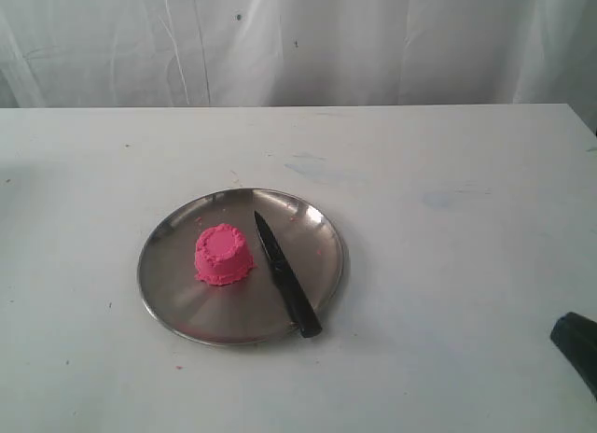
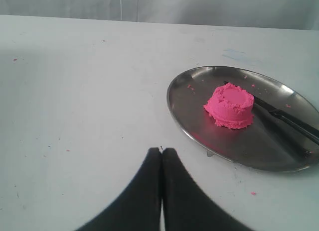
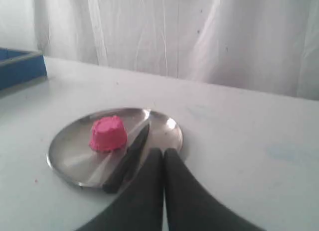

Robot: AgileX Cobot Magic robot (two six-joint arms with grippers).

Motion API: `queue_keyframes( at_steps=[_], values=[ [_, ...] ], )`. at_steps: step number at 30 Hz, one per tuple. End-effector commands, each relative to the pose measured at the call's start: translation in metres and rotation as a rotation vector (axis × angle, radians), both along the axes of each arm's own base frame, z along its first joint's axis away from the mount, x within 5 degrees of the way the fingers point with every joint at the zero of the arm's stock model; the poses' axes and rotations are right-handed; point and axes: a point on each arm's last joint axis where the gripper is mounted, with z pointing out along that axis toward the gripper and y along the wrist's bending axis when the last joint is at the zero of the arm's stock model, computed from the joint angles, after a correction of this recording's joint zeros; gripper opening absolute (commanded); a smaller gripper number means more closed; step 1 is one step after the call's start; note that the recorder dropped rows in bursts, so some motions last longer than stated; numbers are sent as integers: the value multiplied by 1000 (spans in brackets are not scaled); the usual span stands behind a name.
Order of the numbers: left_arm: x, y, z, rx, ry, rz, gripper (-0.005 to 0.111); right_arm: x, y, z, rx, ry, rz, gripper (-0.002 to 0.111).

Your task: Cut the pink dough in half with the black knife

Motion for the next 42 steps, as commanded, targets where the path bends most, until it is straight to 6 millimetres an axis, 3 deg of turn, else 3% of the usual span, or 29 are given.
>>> queue_keyframes(
  at_steps=[1,9,14,26,33,38,42],
  values=[
    [0,0,-2,0,12,-6,0,0,-2,13,238,-42,-16,0],
    [0,0,-2,0,12,-6,0,0,-4,19,357,-44,-17,0],
    [0,0,-2,0,12,-6,0,1,-4,18,562,98,-7,0],
    [0,0,-2,0,12,-6,0,-1,-2,21,543,176,6,0],
    [0,0,-2,0,12,-6,0,-7,1,67,473,243,39,0],
    [0,0,-2,0,12,-6,0,-1,10,107,284,300,65,0],
    [0,0,-2,0,12,-6,0,13,25,125,125,366,112,0]
  ],
)
